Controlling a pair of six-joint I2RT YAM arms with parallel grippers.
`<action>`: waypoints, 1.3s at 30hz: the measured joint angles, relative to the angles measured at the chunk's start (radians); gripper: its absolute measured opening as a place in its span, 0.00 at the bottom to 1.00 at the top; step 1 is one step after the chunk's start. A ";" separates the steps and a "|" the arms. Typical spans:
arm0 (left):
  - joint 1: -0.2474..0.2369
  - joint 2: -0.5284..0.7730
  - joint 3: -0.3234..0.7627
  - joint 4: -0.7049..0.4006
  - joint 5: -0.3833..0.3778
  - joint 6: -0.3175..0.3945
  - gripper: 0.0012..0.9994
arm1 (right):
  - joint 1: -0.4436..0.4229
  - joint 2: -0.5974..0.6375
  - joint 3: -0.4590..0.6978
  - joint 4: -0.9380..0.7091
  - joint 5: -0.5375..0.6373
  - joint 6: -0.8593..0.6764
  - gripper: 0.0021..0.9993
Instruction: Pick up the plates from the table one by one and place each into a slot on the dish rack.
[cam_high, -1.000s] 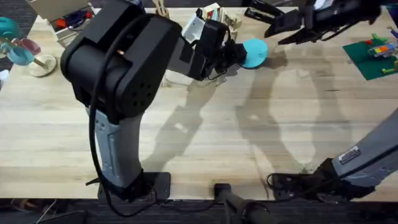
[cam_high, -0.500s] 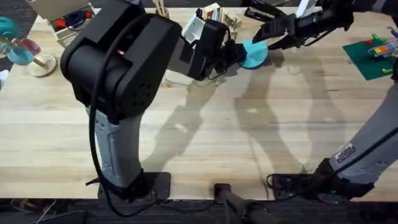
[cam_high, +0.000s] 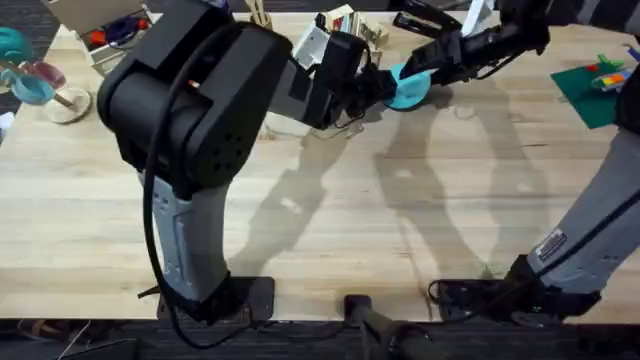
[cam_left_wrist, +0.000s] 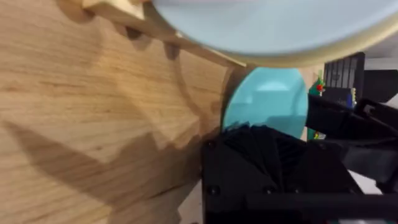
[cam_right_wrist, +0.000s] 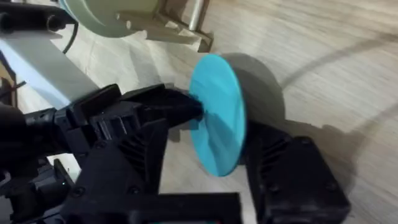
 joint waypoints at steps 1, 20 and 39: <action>0.000 0.000 0.000 0.000 0.000 0.000 0.04 | 0.000 0.000 0.000 0.001 0.000 0.000 0.62; 0.005 0.000 0.002 0.004 0.001 -0.006 0.04 | -0.019 0.000 0.000 0.002 0.011 0.007 0.03; -0.029 -0.067 0.002 -0.167 -0.001 0.099 0.04 | -0.070 -0.003 0.000 -0.113 -0.011 -0.028 0.03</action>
